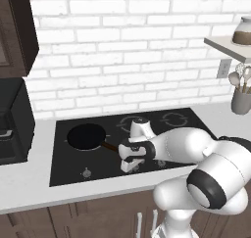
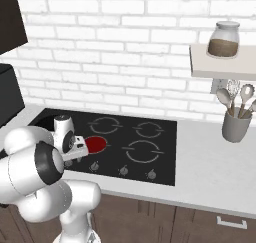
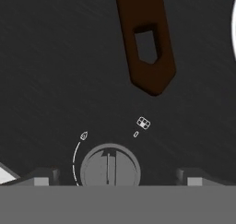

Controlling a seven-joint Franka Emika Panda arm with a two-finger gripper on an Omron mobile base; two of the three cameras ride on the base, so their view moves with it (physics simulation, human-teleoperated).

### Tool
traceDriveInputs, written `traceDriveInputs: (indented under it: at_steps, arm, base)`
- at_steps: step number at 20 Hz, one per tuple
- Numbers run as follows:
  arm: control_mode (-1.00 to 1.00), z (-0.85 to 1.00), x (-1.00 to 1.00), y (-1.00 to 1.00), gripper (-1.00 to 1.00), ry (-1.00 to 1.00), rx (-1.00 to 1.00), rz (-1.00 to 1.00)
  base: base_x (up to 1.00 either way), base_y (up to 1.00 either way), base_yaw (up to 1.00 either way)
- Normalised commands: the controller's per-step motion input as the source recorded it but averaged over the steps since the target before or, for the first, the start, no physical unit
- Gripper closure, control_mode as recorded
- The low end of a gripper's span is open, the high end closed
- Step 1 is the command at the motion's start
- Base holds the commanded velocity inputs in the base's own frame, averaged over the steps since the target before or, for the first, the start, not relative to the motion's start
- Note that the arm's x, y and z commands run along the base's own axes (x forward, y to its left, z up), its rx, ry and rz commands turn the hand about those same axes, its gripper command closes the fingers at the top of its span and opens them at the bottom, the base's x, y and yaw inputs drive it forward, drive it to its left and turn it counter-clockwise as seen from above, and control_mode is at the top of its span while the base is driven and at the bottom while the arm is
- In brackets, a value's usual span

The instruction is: Turn off the front center burner of the stove.

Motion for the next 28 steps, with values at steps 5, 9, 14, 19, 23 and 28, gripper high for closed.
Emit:
traceDriveInputs:
  at_steps: [5,9,14,19,23,28]
  arm:
    - [-1.00,-0.02,0.00,0.01,1.00,0.00,0.00,0.00]
    - [-1.00,0.00,0.00,0.00,1.00,0.00,0.00,0.00]
    - [-1.00,0.00,0.00,0.00,1.00,0.00,0.00,0.00]
    - [-1.00,0.00,0.00,0.00,1.00,0.00,0.00,0.00]
    - [-1.00,0.00,0.00,0.05,1.00,0.00,0.00,-0.06]
    - [-1.00,-0.01,0.00,0.03,1.00,0.02,0.01,-0.11]
  base:
    - [0.00,0.00,0.00]
    - [0.00,0.00,0.00]
    - [0.00,0.00,0.00]
    - [0.00,0.00,0.00]
    - [0.00,0.00,0.00]
    - [0.00,0.00,0.00]
